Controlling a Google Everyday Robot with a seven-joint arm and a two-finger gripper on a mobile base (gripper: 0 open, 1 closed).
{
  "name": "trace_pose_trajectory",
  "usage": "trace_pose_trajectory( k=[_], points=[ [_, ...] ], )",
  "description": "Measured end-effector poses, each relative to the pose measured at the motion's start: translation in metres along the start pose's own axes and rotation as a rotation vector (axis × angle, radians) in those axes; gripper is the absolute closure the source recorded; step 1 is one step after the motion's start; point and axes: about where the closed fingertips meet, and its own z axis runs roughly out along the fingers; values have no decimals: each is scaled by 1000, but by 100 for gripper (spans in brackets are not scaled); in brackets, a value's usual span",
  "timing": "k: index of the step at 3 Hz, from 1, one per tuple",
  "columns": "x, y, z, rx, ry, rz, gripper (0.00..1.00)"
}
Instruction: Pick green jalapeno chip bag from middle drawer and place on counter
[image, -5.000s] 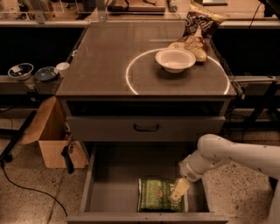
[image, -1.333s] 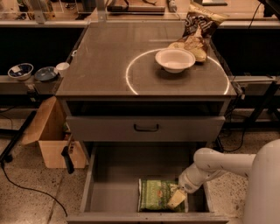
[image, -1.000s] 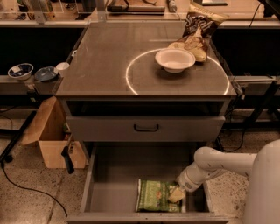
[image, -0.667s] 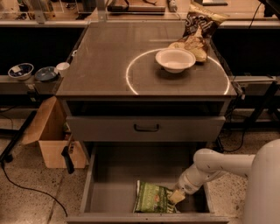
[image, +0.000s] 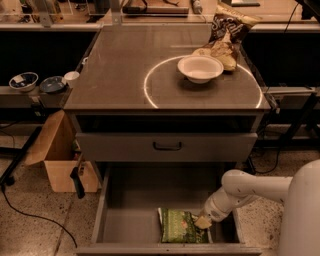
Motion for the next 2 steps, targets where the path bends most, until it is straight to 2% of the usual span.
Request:
trace_pose_trajectory(
  k=[2],
  points=[
    [-5, 8, -31, 52, -40, -6, 100]
  ],
)
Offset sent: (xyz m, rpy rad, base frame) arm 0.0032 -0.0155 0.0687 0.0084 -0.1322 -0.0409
